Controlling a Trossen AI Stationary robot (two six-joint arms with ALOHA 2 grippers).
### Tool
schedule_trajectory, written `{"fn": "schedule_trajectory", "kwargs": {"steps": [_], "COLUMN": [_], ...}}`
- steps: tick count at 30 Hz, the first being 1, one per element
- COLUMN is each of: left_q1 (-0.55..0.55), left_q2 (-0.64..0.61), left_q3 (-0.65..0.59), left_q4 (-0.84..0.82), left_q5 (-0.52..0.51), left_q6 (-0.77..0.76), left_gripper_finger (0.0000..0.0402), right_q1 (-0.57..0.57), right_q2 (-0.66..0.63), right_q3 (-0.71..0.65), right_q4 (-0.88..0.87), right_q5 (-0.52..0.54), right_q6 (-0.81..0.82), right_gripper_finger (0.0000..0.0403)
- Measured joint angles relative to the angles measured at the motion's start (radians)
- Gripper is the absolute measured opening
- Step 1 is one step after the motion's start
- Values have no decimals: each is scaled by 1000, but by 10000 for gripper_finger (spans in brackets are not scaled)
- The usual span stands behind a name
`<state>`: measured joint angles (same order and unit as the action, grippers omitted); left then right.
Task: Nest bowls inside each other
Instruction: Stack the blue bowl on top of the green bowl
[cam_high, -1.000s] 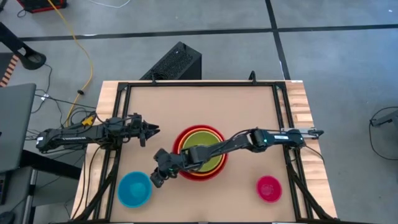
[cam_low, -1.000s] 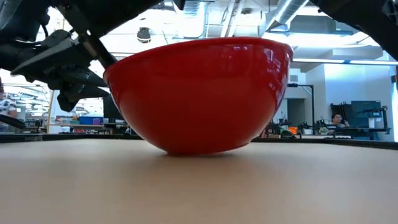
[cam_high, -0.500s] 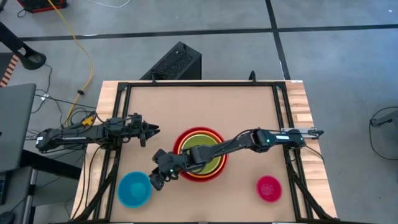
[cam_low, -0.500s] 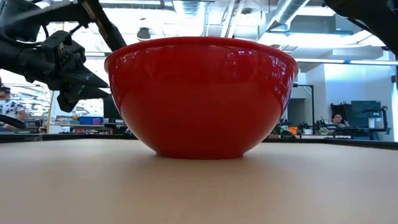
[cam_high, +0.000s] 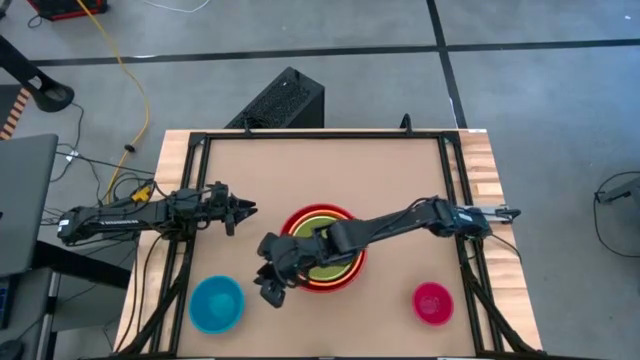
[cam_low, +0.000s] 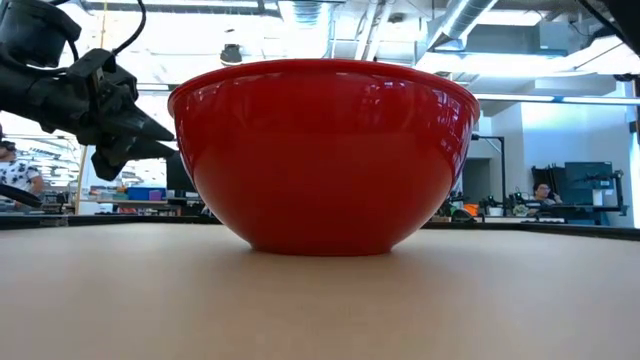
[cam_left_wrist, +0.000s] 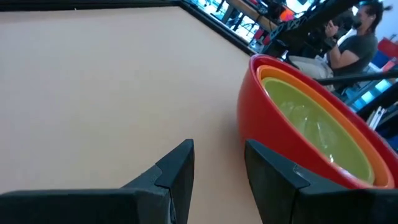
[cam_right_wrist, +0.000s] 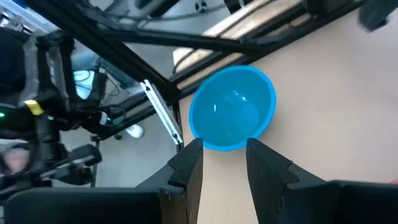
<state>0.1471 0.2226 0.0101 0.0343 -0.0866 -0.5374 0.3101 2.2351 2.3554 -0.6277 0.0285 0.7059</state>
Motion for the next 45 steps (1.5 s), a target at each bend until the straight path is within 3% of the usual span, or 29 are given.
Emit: {"fn": "schedule_trajectory", "kwargs": {"steps": [4,8,10,13,16,23,27,35,41,45], "left_q1": [0,0,1,0,-14,-101,-197,-538,-811,-915], "left_q2": [0,0,0,0,19,232,383,630,787,882], "left_q3": [0,0,0,18,149,618,777,805,805,805], "left_q4": [18,35,52,136,50,-558,-817,-889,-888,-890], "left_q5": [-9,-31,11,149,190,152,138,117,-27,-50], "left_q6": [-202,-452,-537,-454,-357,-54,-1,-57,-100,-106], "left_gripper_finger": [130,130,130,130,130,130,130,130,130,130], "right_q1": [33,87,111,132,138,128,125,157,177,177], "right_q2": [-59,-93,-104,-106,-98,-89,-89,-89,-89,-89], "right_q3": [0,1,1,1,1,0,0,0,0,0], "right_q4": [-48,-110,-141,-178,-211,-285,-300,-357,-369,-369], "right_q5": [21,123,177,214,212,209,209,221,240,241], "right_q6": [0,-8,-11,-10,-7,0,-4,6,27,27], "right_gripper_finger": [127,127,127,127,127,127,127,127,127,127]}}
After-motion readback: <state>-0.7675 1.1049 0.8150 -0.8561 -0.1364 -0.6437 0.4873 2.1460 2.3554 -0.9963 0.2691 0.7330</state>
